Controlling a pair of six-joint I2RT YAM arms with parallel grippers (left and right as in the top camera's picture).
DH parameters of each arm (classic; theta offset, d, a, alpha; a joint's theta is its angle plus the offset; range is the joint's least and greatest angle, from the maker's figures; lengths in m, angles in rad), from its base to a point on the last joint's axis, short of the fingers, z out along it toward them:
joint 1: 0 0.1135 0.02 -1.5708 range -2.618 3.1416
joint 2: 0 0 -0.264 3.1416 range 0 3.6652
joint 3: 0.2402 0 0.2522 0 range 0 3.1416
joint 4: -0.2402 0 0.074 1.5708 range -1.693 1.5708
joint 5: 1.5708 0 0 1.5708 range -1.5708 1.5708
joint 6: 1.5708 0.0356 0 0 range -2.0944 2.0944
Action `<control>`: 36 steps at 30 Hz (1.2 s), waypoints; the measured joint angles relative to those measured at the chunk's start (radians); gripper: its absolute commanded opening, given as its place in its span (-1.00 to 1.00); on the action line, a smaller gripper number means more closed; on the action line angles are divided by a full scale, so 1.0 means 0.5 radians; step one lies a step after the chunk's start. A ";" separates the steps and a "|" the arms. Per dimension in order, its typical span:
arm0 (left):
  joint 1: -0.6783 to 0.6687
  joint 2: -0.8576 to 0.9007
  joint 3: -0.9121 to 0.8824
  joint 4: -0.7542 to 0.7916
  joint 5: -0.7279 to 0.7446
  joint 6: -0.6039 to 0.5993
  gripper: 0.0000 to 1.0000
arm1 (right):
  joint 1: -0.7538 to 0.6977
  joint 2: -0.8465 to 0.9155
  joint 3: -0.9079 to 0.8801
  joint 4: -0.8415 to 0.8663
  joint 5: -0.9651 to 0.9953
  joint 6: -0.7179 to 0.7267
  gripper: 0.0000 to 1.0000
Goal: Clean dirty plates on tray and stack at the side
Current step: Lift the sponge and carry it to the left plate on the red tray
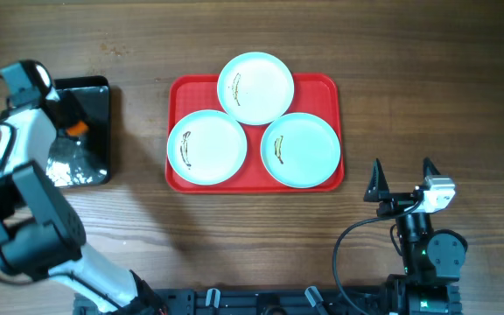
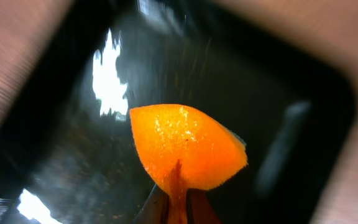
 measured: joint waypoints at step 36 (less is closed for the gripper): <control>-0.002 -0.855 0.115 -0.108 0.634 -0.385 -0.92 | 0.000 0.000 0.000 0.000 0.000 0.000 0.99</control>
